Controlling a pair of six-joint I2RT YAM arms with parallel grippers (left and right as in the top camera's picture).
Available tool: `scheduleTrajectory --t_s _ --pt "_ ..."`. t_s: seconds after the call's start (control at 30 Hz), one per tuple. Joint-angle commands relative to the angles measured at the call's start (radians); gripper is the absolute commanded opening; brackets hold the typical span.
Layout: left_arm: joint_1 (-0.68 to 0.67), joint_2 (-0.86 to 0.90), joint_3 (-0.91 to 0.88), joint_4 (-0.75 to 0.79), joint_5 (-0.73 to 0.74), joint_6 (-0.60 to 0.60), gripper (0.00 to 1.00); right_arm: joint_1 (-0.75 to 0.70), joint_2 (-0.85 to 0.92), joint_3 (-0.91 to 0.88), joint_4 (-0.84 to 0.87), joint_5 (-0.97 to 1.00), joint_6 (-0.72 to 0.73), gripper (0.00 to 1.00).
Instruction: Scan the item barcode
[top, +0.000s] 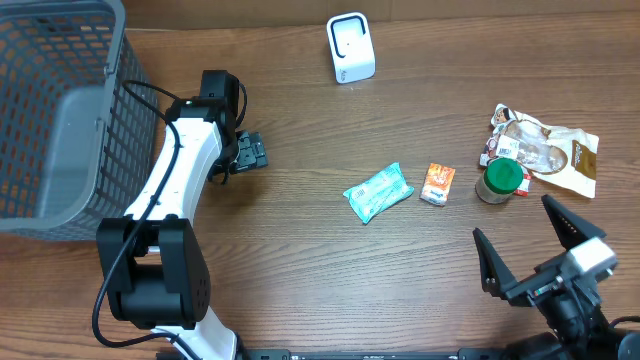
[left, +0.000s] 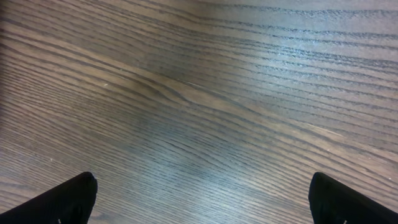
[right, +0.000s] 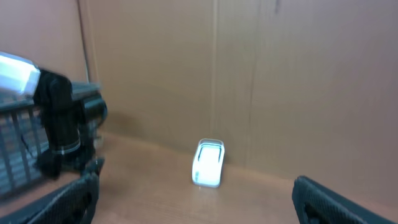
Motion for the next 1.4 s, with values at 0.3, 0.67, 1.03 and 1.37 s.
scheduleTrajectory --t_s 0.3,0.67,1.03,1.37 --pt "-0.002 -0.015 0.001 -0.001 -0.013 0.012 0.99 -0.025 -0.092 -0.259 0.475 -0.009 0.089 1.0" --pt "-0.002 -0.015 0.001 0.0 -0.014 0.012 1.0 -0.134 -0.092 -0.415 0.499 -0.008 0.333 1.0" --pt "-0.002 -0.015 0.001 -0.001 -0.014 0.012 1.0 -0.139 -0.092 -0.526 0.596 0.052 0.314 1.0" --pt "-0.002 -0.015 0.001 -0.001 -0.013 0.012 1.0 -0.139 -0.092 -0.526 0.33 0.053 0.143 1.0"
